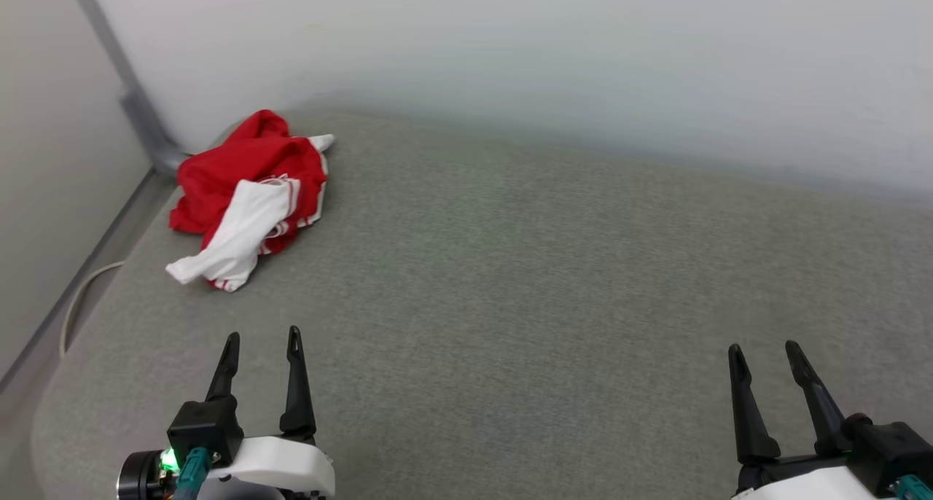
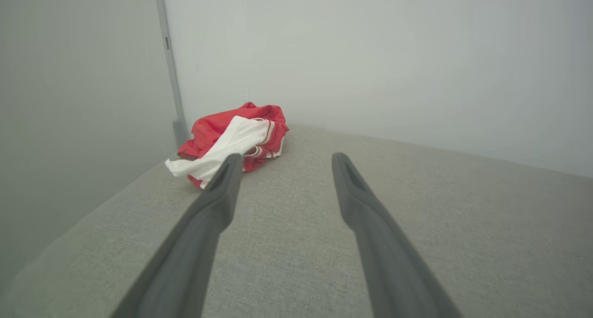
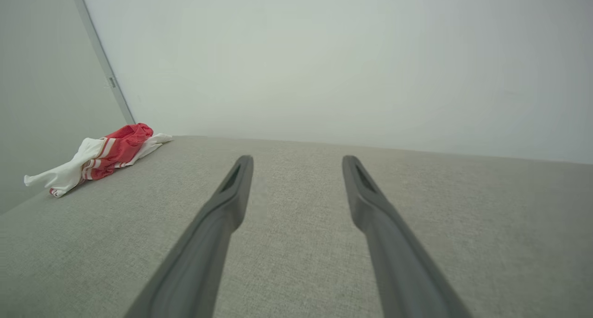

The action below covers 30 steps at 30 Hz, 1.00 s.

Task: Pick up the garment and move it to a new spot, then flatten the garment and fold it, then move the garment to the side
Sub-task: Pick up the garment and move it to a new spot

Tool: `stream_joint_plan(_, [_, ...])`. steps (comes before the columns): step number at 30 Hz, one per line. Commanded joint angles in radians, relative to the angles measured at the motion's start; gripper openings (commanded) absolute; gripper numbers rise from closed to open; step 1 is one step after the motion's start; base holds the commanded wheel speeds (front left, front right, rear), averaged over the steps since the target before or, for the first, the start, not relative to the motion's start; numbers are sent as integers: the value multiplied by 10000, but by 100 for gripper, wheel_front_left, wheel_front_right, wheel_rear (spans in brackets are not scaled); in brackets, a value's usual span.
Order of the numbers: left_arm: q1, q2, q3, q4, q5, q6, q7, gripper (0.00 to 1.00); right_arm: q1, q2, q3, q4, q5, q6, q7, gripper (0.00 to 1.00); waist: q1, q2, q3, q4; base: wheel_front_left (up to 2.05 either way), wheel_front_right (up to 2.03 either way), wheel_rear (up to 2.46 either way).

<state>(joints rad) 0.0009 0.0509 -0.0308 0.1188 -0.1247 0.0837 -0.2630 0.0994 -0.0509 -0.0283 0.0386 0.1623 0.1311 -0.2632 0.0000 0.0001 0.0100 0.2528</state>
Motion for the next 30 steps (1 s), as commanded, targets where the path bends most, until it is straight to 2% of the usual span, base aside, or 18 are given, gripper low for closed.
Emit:
stream_joint_plan(1, [41,-11,18,11,-34,38,-28,100,69,13,7,-31,-30,-5,-25,100,0,-1,17,376,0,0,0])
stream_joint_plan(19, [144,-13,252,104,-191,79,-28,100,90,13,203,-127,-244,-7,-25,100,0,-1,90,2495,0,0,0])
stream_joint_plan(30, [358,-10,588,-229,-356,278,-28,100,-424,11,632,90,-453,-7,-25,100,0,-1,372,2762,0,0,0])
